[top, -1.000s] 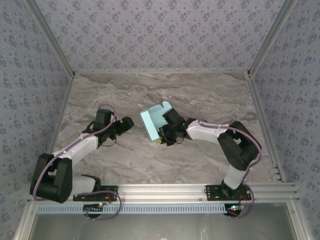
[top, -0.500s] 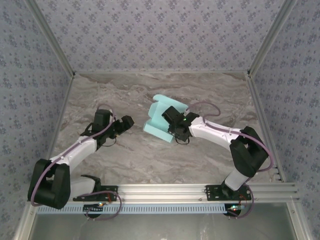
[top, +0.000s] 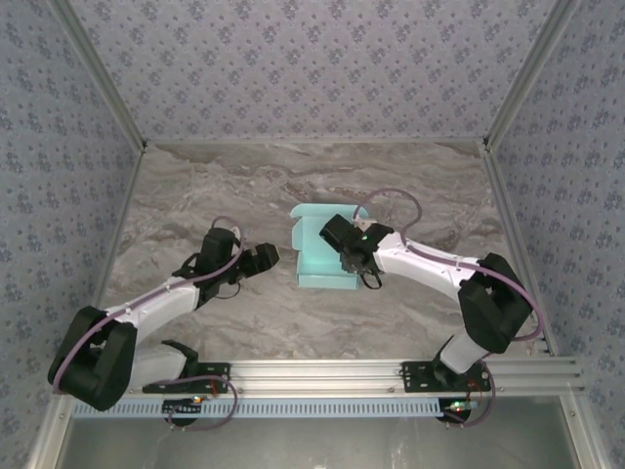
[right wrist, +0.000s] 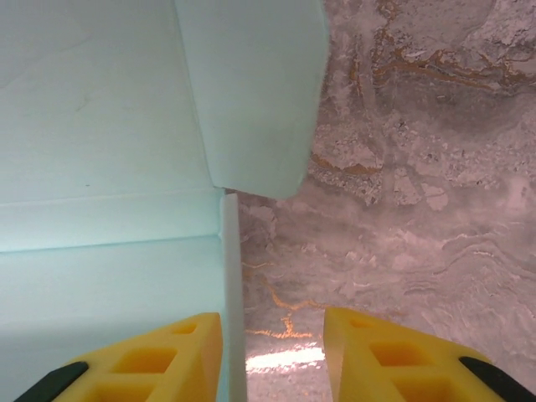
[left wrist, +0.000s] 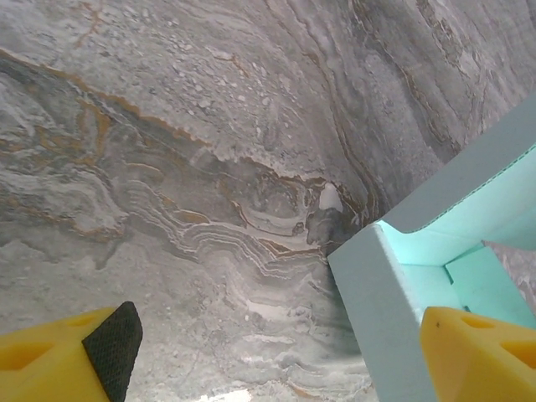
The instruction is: Fold the paper box
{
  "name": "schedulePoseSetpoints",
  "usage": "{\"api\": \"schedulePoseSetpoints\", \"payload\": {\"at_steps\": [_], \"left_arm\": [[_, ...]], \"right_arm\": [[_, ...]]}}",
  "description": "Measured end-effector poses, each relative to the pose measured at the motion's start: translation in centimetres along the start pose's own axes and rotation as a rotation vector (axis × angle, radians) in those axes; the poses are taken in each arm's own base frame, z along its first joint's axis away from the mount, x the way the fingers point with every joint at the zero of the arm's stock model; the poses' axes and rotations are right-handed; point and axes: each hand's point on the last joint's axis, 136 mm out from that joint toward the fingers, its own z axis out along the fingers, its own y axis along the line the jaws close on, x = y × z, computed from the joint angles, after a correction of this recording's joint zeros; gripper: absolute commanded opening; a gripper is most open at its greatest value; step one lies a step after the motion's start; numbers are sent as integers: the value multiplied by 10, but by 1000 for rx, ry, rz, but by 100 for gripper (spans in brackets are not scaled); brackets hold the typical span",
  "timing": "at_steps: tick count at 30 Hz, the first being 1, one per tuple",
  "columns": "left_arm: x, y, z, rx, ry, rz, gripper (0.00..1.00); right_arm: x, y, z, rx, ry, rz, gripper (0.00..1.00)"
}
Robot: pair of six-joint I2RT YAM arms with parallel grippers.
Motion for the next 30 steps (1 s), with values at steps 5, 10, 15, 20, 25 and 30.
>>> {"api": "schedulePoseSetpoints", "payload": {"at_steps": [5,10,15,20,25,30], "left_arm": [[3,2,0,-10,-5,6,88],[3,9,-4,-28,-33,8,88],[0,14,-10,-51,-69,11,87],[-4,18,-16,-75,-104,12,87],[-5,19,-18,-85,-111,11,87],[1,11,-16,-52,-86,22,85]], "right_arm": [[6,3,-6,8,17,-31,40],[15,2,-1,46,3,-71,36],[36,-2,11,56,-22,-157,37],[47,4,5,-58,-89,-290,43],[36,-10,-1,-218,-132,-320,46],[12,-28,11,-308,-131,-300,46]]}}
